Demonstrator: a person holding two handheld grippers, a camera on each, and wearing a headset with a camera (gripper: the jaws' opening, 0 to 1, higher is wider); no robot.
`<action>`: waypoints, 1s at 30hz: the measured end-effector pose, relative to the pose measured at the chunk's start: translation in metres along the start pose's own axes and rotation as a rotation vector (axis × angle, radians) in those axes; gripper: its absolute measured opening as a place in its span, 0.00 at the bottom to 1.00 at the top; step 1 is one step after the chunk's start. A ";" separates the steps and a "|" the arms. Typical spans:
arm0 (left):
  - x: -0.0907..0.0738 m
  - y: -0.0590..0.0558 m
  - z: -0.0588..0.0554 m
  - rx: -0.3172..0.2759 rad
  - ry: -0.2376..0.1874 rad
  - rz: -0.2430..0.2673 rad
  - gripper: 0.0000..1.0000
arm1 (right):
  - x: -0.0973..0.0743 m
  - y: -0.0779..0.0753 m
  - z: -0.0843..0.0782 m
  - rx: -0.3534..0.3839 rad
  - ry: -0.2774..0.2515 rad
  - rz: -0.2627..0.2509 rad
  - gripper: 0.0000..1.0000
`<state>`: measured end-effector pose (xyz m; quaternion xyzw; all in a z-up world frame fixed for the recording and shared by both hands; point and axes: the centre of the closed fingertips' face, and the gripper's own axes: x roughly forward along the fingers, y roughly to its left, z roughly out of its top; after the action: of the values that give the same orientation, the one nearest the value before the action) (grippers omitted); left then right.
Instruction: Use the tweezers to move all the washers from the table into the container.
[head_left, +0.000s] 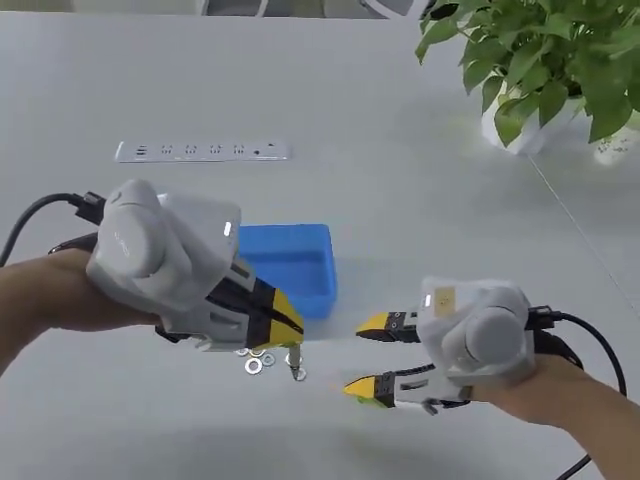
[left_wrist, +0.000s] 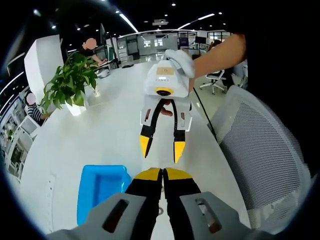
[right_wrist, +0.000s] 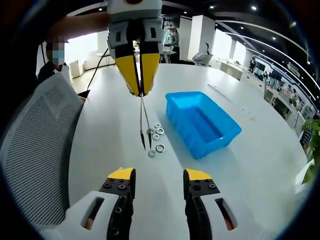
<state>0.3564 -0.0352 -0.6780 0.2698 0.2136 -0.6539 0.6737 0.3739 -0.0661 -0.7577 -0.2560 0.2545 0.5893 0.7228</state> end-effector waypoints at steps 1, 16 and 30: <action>0.001 0.000 0.000 0.002 0.002 -0.002 0.06 | 0.000 0.000 0.000 0.001 0.000 0.000 0.40; 0.012 0.003 -0.006 0.005 0.011 -0.023 0.06 | -0.004 -0.001 -0.006 0.021 -0.001 -0.015 0.40; 0.013 0.004 -0.006 -0.007 0.002 -0.028 0.05 | 0.000 0.001 -0.001 0.015 -0.012 0.000 0.39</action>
<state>0.3611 -0.0411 -0.6910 0.2650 0.2203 -0.6624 0.6652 0.3728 -0.0667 -0.7590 -0.2470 0.2547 0.5891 0.7260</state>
